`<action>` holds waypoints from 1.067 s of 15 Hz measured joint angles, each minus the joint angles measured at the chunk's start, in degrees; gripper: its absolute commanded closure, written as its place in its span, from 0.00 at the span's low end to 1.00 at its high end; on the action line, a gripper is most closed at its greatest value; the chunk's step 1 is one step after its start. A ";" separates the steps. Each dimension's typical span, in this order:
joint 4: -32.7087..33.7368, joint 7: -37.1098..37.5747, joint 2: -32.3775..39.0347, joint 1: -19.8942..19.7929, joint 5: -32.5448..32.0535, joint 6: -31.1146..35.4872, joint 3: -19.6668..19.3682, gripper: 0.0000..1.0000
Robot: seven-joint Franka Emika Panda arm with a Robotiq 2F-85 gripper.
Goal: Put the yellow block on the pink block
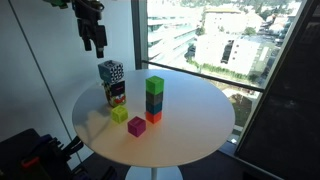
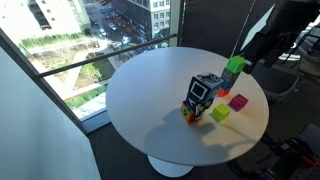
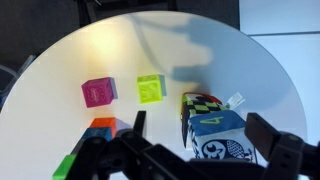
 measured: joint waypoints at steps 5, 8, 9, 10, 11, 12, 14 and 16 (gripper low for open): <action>1.32 -1.87 2.31 0.12 0.00 0.13 -0.94 0.00; 1.39 -1.87 2.30 0.24 0.00 0.13 -0.94 0.00; 1.40 -1.87 2.31 0.24 0.00 0.13 -0.94 0.00; 1.40 -1.87 2.31 0.24 0.00 0.13 -0.94 0.00; 1.40 -1.88 2.30 0.24 0.00 0.13 -0.94 0.00; 1.32 -1.88 2.31 0.24 -0.03 0.13 -0.94 0.00; 0.99 -1.87 2.45 0.20 -0.12 0.13 -0.98 0.00; 0.84 -1.87 2.93 0.10 -0.26 0.19 -1.25 0.00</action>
